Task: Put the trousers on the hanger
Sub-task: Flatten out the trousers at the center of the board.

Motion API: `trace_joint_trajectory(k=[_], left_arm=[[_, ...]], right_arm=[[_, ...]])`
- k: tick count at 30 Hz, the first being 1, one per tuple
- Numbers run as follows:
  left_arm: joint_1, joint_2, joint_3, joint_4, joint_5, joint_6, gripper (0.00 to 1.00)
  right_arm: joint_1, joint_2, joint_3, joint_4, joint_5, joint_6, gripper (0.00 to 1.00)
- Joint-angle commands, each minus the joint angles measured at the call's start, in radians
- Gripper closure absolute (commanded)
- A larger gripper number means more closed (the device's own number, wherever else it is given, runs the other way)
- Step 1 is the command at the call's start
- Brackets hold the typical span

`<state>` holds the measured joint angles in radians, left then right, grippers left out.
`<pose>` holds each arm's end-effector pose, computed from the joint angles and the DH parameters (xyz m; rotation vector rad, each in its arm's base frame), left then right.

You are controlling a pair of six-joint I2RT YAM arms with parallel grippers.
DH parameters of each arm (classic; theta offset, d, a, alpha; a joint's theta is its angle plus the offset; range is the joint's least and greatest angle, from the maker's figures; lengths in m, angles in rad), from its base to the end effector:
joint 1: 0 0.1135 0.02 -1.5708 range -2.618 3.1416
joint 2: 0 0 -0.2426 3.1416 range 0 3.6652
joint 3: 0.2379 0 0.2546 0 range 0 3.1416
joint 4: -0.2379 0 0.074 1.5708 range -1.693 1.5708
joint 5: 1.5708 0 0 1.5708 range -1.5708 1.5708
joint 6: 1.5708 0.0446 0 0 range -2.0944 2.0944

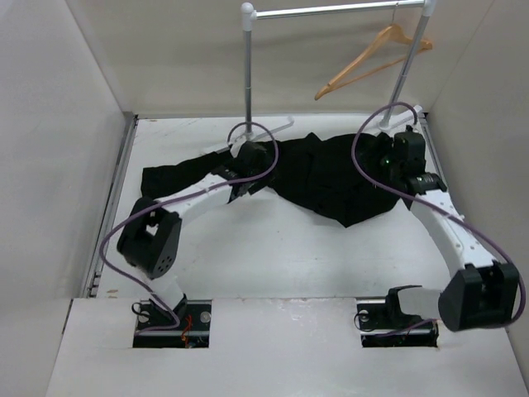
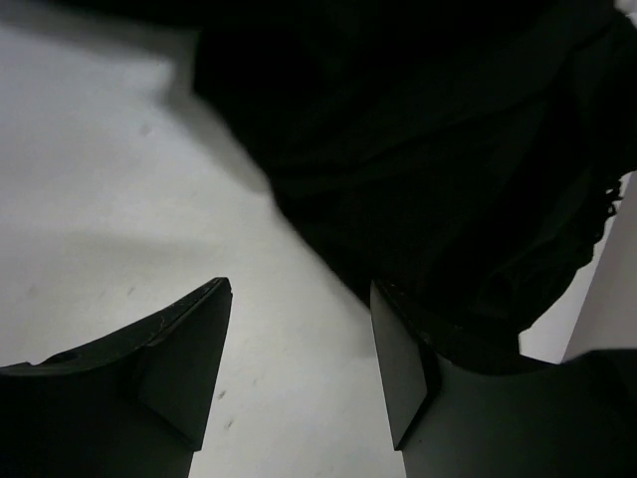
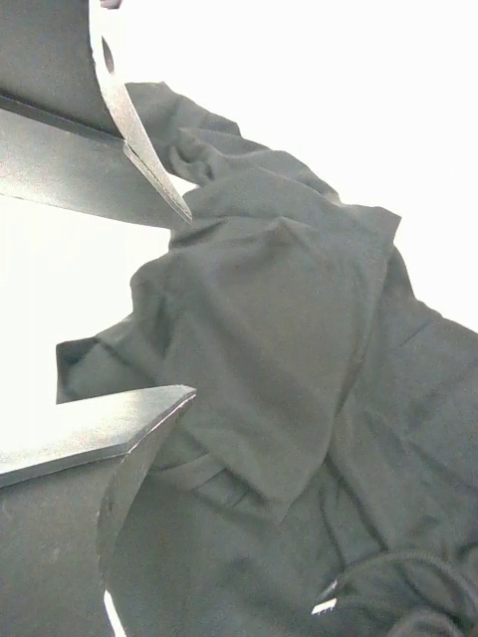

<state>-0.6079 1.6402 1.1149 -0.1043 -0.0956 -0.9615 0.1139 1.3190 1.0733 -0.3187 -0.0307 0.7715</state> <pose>0.3116 -0.2116 0.2136 -0.4607 2.2596 -0.7507 0.3121 0.0371 0.2830 0.6883 2.0745 0.5457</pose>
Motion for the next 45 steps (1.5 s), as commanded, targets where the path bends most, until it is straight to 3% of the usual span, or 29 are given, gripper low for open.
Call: trace_joint_trajectory(k=[1,6,11,12,14,16,18,25,32,40,45], left_arm=[[-0.003,0.119,0.144,0.072,-0.029,0.159,0.44],[-0.011,0.262,0.279,0.052,-0.052,0.242,0.44],[-0.019,0.331,0.335,0.018,-0.069,0.270,0.51],[-0.023,0.339,0.336,0.018,-0.066,0.274,0.55],[-0.028,0.340,0.333,0.018,-0.064,0.274,0.74],[-0.036,0.313,0.323,0.011,-0.067,0.271,0.87],[-0.039,0.259,0.312,-0.020,-0.064,0.265,0.93],[-0.063,0.023,0.307,-0.216,-0.033,0.250,0.99],[-0.054,-0.149,0.402,-0.539,-0.033,0.224,0.98],[-0.002,-0.250,0.606,-1.073,-0.045,0.250,0.97],[0.136,-0.376,0.545,-1.346,-0.229,0.319,0.97]], right_arm=[[0.025,-0.102,-0.079,-0.045,0.040,-0.049,0.30],[0.104,-0.184,-0.151,-0.088,-0.005,-0.049,0.30],[0.157,-0.227,-0.217,-0.080,0.006,-0.025,0.30],[0.157,-0.227,-0.225,-0.080,0.003,-0.023,0.30],[0.157,-0.233,-0.234,-0.080,0.003,-0.021,0.30],[0.152,-0.234,-0.236,-0.074,0.006,-0.024,0.30],[0.148,-0.221,-0.236,-0.069,0.006,-0.029,0.29],[0.132,-0.090,-0.214,-0.011,0.044,-0.055,0.29],[0.079,0.071,-0.136,0.020,0.109,-0.064,0.27],[0.060,0.175,-0.116,0.021,0.160,-0.032,0.26],[0.060,0.178,-0.128,0.021,0.173,-0.023,0.26]])
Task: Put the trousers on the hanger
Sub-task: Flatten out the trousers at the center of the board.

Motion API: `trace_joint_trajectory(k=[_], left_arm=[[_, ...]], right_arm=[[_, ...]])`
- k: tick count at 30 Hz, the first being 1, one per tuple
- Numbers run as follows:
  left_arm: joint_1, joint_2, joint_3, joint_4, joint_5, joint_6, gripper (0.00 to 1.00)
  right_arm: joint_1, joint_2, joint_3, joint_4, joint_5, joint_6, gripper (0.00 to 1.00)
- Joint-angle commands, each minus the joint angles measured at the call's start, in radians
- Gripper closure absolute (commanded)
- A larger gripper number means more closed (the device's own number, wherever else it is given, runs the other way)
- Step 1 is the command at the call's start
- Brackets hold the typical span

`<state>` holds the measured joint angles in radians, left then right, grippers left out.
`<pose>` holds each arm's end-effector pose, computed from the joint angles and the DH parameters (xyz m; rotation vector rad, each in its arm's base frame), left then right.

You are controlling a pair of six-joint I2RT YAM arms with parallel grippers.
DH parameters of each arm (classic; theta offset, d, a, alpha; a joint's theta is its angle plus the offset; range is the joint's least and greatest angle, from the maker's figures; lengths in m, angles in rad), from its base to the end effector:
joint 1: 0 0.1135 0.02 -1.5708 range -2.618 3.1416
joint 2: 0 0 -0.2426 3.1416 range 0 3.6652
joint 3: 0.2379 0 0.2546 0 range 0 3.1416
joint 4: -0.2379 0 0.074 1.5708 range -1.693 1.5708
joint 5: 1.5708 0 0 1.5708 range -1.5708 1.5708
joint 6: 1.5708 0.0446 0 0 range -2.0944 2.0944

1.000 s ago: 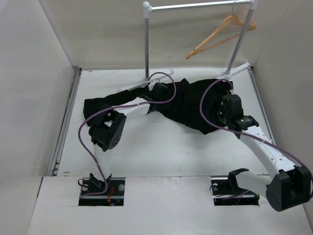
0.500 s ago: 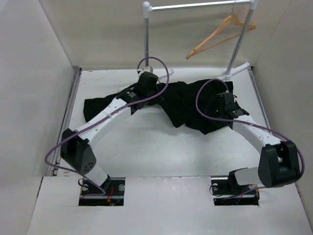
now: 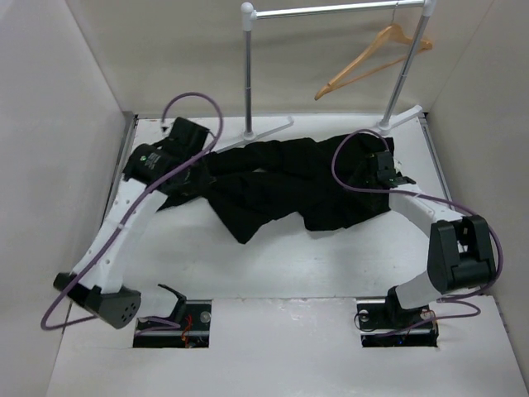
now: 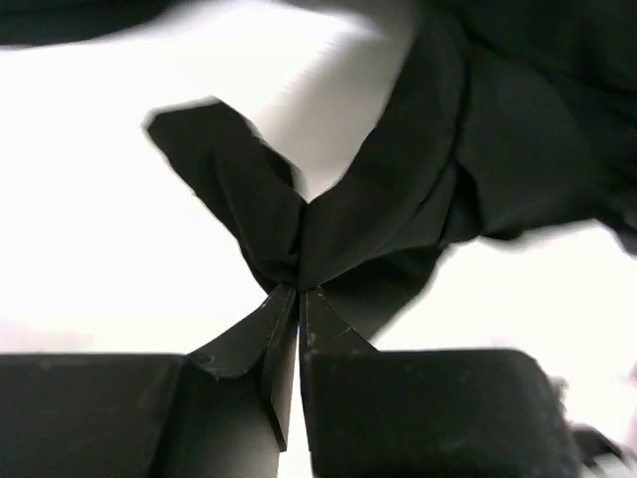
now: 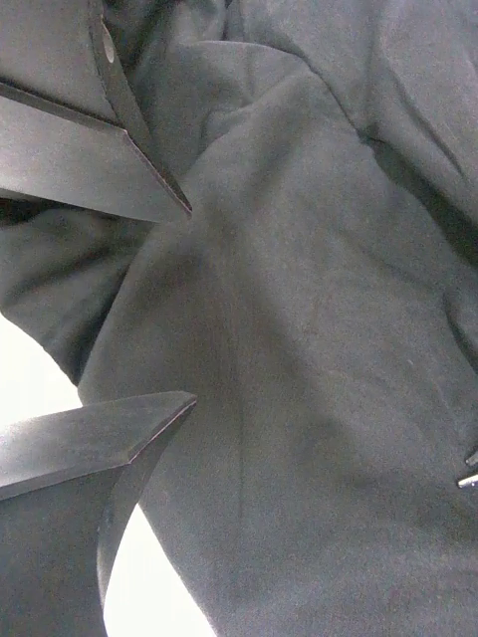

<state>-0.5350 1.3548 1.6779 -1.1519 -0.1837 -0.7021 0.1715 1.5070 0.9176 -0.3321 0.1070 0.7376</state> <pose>0.2306 -0.1272 0.3990 -0.2873 2.3956 -0.3630 0.3113 0.0491 0.1737 0.7420 2.3896 0.2493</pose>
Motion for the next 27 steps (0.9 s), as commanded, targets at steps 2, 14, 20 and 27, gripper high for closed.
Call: trace_joint_trajectory(k=[2,14,20,27], left_arm=[[0.108,-0.132,-0.129,-0.386,-0.288,0.110,0.97],[0.517,-0.186,-0.388,0.104,-0.174,0.078,0.50],[0.611,-0.014,-0.504,0.418,0.028,-0.054,0.45],[0.666,0.219,-0.560,0.708,0.055,-0.165,0.46]], right_arm=[[0.006,-0.039,0.014,0.033,0.043,0.011,0.25],[0.041,-0.229,-0.011,-0.033,0.059,0.011,0.33],[0.013,-0.290,-0.062,-0.064,0.080,0.046,0.89],[-0.161,-0.326,-0.184,-0.088,0.149,0.129,0.47]])
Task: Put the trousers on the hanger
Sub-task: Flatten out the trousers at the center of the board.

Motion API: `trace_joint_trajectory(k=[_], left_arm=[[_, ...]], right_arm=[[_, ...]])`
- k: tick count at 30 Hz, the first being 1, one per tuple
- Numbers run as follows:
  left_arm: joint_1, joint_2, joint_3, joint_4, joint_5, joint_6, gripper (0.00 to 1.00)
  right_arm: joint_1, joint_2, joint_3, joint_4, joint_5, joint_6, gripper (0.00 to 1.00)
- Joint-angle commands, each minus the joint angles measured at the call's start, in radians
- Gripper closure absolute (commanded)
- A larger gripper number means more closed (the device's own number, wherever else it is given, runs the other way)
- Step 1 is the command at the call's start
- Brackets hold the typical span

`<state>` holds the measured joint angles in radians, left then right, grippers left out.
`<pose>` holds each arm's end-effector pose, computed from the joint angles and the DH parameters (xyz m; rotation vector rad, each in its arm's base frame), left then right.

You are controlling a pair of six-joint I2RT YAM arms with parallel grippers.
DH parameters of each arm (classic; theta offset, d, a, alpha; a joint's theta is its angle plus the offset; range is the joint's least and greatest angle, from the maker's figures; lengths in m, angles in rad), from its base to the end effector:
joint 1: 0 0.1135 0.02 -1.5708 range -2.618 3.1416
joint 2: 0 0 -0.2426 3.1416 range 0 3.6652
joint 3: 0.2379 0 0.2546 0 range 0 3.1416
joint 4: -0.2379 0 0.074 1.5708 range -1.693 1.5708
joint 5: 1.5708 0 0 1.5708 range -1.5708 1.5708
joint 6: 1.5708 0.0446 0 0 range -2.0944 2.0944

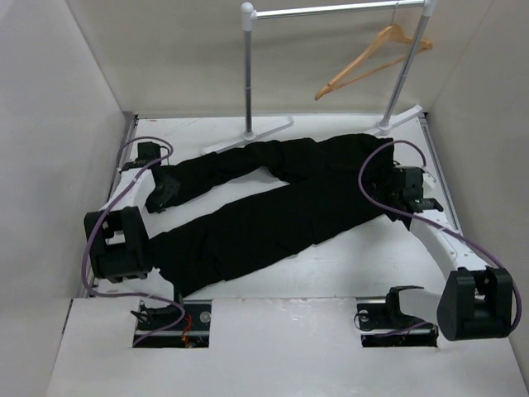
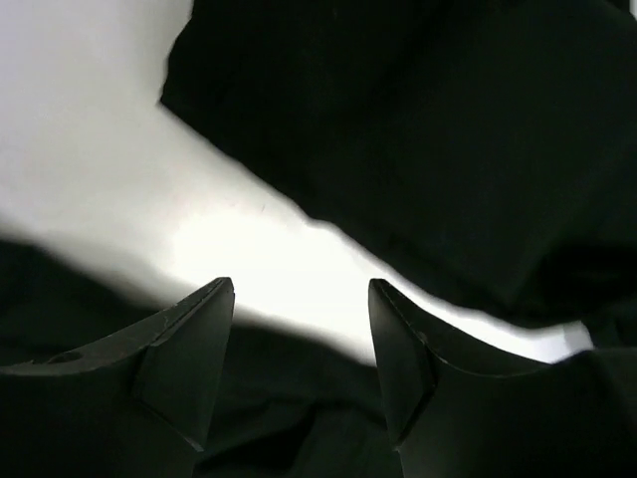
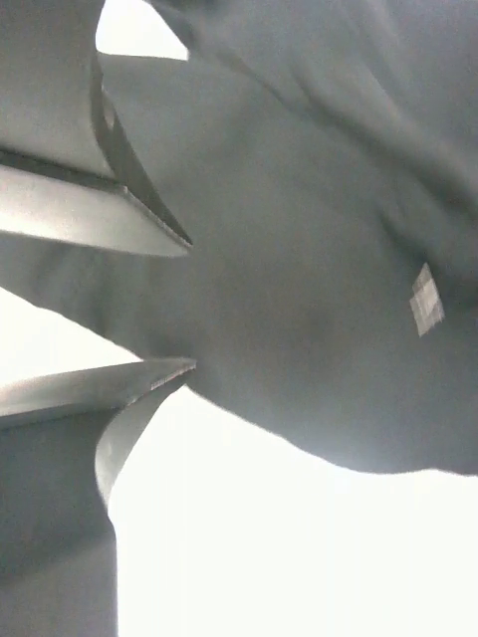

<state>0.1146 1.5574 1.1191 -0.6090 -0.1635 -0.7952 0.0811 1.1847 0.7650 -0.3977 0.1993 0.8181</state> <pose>0.3223 0.0444 0.2032 -1.1914 2.3062 -0.0316 0.2594 0.0122 0.2064 0.9428 2.1809 0.1944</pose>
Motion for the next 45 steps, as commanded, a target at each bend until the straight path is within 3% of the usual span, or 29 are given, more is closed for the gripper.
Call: trace_joint_trajectory(k=[1,5,10,12,14,17,21,25,27,30,32,34,39,41,43,45], left_arm=[[0.018,0.042,0.013,0.173,0.030,-0.082,0.46],[0.052,0.125,0.031,0.204,0.028,-0.122,0.47],[0.086,0.208,0.031,0.219,0.012,-0.167,0.54],[0.096,0.228,0.027,0.229,-0.001,-0.176,0.58],[0.104,0.240,0.025,0.232,-0.016,-0.187,0.63],[0.112,0.253,0.030,0.232,-0.033,-0.211,0.74],[0.118,0.279,0.070,0.226,-0.044,-0.220,0.86],[0.150,0.280,0.096,0.218,-0.044,-0.214,0.88],[0.173,0.274,0.102,0.210,-0.045,-0.210,0.89],[0.222,0.267,0.111,0.193,-0.047,-0.203,0.91],[0.259,0.254,0.107,0.170,-0.047,-0.202,0.91],[0.279,0.233,0.096,0.158,-0.036,-0.194,0.87],[0.270,0.089,0.048,0.163,-0.039,-0.167,0.50],[0.251,0.017,0.039,0.169,-0.044,-0.161,0.47],[0.244,-0.028,0.042,0.170,-0.062,-0.157,0.47],[0.230,-0.027,0.074,0.167,-0.067,-0.144,0.47]], right_arm=[[-0.095,0.009,-0.042,-0.020,0.058,0.052,0.46],[-0.162,0.099,-0.052,0.039,0.042,0.049,0.40],[-0.183,0.314,0.043,0.109,0.015,0.049,0.45],[-0.188,0.378,0.072,0.109,0.003,0.056,0.55],[-0.188,0.375,0.066,0.099,0.009,0.075,0.85],[-0.195,0.217,-0.024,0.033,0.040,0.124,0.97],[-0.217,-0.136,-0.177,-0.117,0.055,0.164,1.00],[-0.276,-0.509,-0.260,-0.373,0.019,0.197,1.00],[-0.274,-0.633,-0.265,-0.435,0.015,0.251,0.93],[-0.254,-0.652,-0.239,-0.458,0.015,0.262,0.53],[-0.286,-0.626,-0.201,-0.454,0.009,0.207,0.38],[-0.316,-0.608,-0.149,-0.434,-0.014,0.153,0.32],[-0.340,-0.496,0.005,-0.353,-0.027,0.050,0.31],[-0.298,-0.423,0.055,-0.301,-0.049,0.033,0.34],[-0.228,-0.340,0.097,-0.229,-0.083,0.013,0.49],[-0.165,-0.256,0.147,-0.176,-0.101,-0.002,0.77]])
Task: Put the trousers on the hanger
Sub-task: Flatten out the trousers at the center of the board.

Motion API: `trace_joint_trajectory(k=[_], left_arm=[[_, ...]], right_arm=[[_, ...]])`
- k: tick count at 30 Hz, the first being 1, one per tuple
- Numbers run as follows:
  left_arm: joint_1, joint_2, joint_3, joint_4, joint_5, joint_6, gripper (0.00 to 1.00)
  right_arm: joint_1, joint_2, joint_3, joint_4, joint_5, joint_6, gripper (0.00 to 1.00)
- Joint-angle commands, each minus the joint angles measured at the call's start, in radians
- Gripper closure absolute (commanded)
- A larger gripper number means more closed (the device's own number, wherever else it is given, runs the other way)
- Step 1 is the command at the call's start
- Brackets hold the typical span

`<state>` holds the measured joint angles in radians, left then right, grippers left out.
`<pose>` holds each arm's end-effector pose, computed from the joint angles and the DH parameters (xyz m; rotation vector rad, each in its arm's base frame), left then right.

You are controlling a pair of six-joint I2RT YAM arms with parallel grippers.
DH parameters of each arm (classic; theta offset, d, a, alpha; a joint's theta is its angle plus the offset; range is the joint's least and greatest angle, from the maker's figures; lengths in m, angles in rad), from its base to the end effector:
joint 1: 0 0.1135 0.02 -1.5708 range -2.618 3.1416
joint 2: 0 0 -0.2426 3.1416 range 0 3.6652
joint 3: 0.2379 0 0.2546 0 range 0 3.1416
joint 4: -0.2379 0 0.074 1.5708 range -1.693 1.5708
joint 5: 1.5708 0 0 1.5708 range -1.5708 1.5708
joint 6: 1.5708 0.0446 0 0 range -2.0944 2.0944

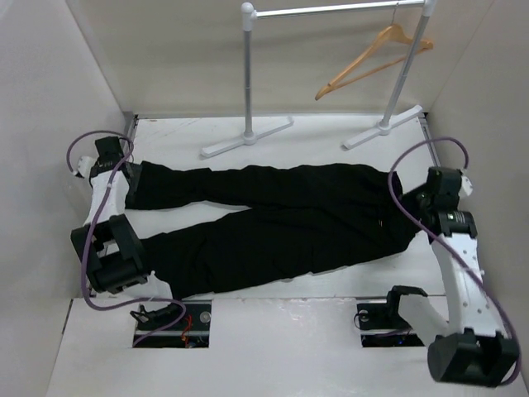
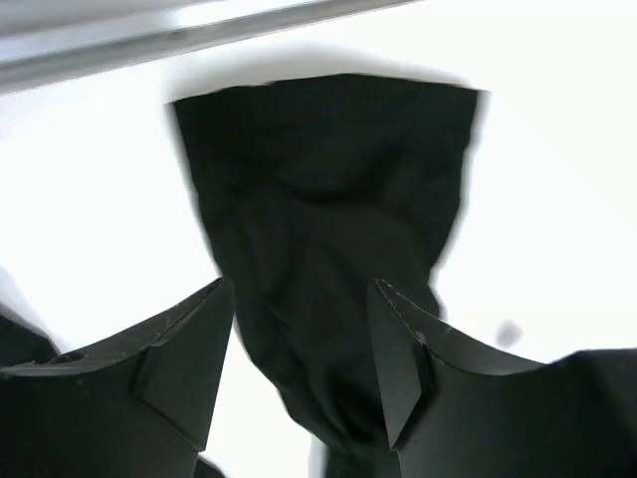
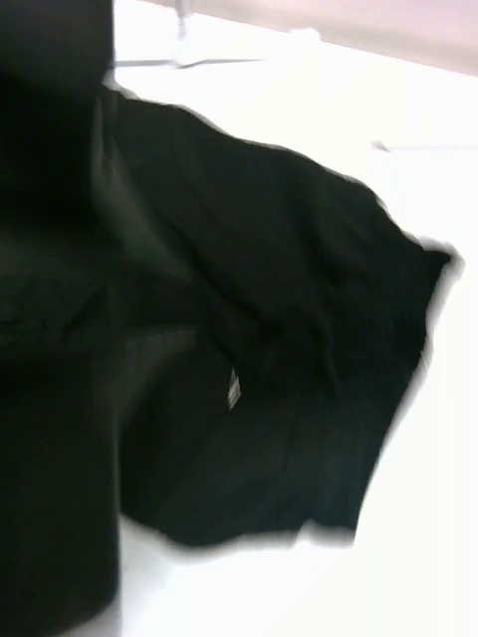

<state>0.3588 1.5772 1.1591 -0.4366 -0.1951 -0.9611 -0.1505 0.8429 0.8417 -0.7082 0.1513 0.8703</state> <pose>0.3240 0.1308 0.2216 -1.5426 1.8443 -0.0421 0.1925 -0.0360 0.2774 1.1819 1.9485 0.2070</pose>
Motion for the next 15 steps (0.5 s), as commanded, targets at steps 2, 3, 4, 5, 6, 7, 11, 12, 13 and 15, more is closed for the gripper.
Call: trace_joint_trajectory(k=[2,3,4,5,6,7,11,12,13,15], left_arm=[[-0.039,0.019,0.105,-0.027,-0.035,0.047,0.47],[-0.053,0.065,0.153,-0.043,-0.036,0.067,0.47],[-0.066,0.123,0.212,-0.068,-0.038,0.091,0.47],[-0.079,0.177,0.270,-0.094,-0.041,0.119,0.47],[-0.089,0.234,0.333,-0.121,-0.044,0.146,0.46],[-0.099,0.280,0.385,-0.148,-0.047,0.169,0.46],[-0.117,0.407,0.510,-0.175,-0.058,0.217,0.45],[-0.117,0.424,0.525,-0.177,-0.058,0.222,0.45],[-0.119,0.447,0.545,-0.179,-0.056,0.229,0.45],[-0.119,0.492,0.586,-0.197,-0.055,0.243,0.45]], right_arm=[[0.099,0.186,0.123,0.185,-0.056,-0.079,0.89],[0.102,0.237,0.146,0.205,-0.064,-0.085,0.90],[0.095,0.292,0.175,0.235,-0.073,-0.099,0.90],[0.075,0.350,0.201,0.262,-0.085,-0.117,0.88],[0.038,0.407,0.230,0.285,-0.093,-0.129,0.86],[0.012,0.460,0.255,0.309,-0.087,-0.143,0.80],[-0.054,0.686,0.362,0.325,-0.084,-0.194,0.50],[-0.062,0.721,0.379,0.320,-0.082,-0.204,0.48],[-0.074,0.755,0.391,0.323,-0.076,-0.209,0.47],[-0.097,0.807,0.410,0.328,-0.059,-0.220,0.43]])
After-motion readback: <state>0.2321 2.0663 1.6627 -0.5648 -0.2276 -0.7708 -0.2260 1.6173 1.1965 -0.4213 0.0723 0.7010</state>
